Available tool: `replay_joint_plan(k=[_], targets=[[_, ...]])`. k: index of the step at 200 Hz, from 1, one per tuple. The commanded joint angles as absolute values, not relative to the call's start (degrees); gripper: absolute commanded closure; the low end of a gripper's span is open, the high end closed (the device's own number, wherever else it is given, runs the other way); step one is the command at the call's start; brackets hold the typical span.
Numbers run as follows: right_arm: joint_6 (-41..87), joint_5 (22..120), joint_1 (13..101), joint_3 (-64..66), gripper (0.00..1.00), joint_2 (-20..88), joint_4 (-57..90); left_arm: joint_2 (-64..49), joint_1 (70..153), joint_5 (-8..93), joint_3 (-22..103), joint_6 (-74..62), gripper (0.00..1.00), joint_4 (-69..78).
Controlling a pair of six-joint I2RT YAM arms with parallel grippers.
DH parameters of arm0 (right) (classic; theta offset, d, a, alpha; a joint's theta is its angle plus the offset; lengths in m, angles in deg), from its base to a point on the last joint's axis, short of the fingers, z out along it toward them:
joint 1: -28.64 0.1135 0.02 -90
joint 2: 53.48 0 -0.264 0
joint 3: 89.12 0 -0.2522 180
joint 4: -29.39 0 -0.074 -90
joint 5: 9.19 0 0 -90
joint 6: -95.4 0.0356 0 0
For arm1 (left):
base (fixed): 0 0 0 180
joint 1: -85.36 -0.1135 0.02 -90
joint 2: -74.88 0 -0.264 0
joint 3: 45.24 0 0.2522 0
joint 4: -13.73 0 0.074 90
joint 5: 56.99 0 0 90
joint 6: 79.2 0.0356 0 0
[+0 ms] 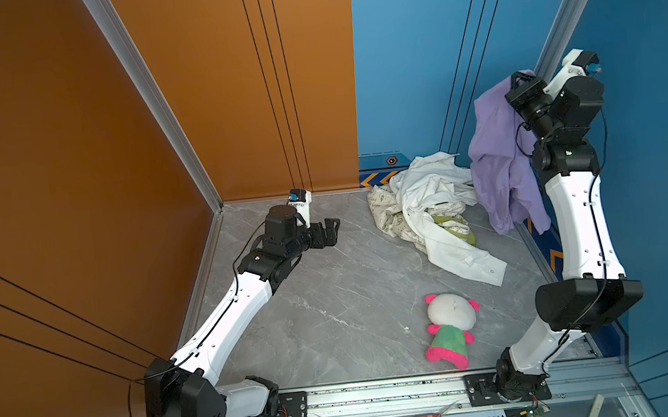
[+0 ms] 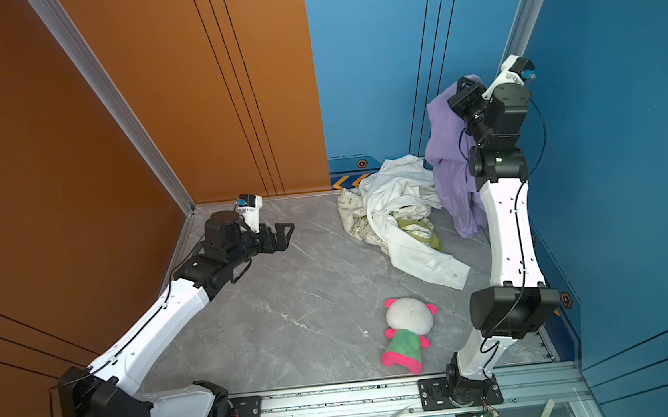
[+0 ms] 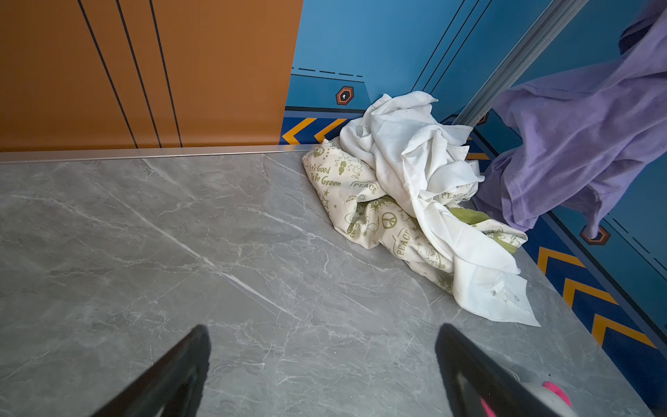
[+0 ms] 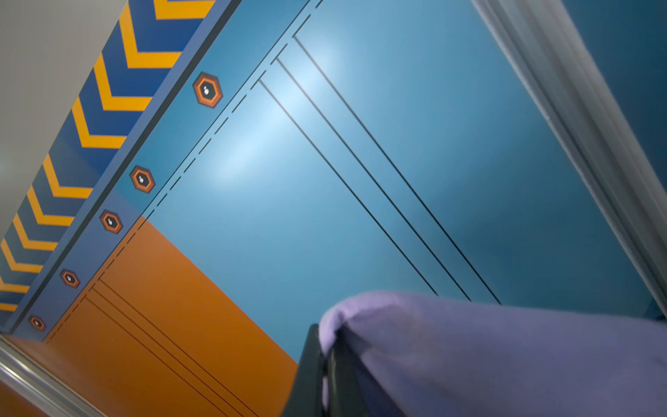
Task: Pick out a specific cloth from the pile
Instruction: 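Lay the lavender shirt down on top of the pile with the right gripper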
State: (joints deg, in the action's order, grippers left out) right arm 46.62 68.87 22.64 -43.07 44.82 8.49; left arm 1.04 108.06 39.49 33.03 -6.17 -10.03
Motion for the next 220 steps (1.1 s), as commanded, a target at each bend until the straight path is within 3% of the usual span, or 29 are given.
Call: replay_joint_plan(k=[1,49,58,70,92,121,159,220], targets=[[37.31,66.76,28.11,-45.62,1.00,46.69,2.96,0.97,108.49,38.96,33.00,-5.29,0.02,-8.92],[24.66,64.17,42.64,-45.46,1.00,50.58,-11.25,0.81,107.86,39.49,33.28,-4.83,0.02,-9.08],[21.80,63.58,45.26,-45.41,0.96,52.03,-15.14,0.63,107.78,39.60,33.37,-4.84,0.02,-9.08],[19.07,62.82,47.98,-45.39,0.85,53.79,-19.86,0.52,107.69,39.89,33.47,-4.84,0.02,-9.09],[15.55,63.91,50.38,-44.68,0.52,55.44,-26.15,0.50,107.51,40.06,33.40,-4.84,0.02,-9.11],[11.57,70.72,49.90,-41.16,0.28,53.03,-28.64,0.48,107.32,40.43,33.06,-4.87,0.02,-9.08],[12.43,76.36,44.13,-35.69,0.25,47.93,-28.57,0.26,106.90,41.16,33.13,-4.75,0.02,-8.84],[25.86,77.38,31.28,-22.41,0.26,41.52,-24.16,-1.37,106.46,42.54,33.57,-4.99,0.02,-7.70]])
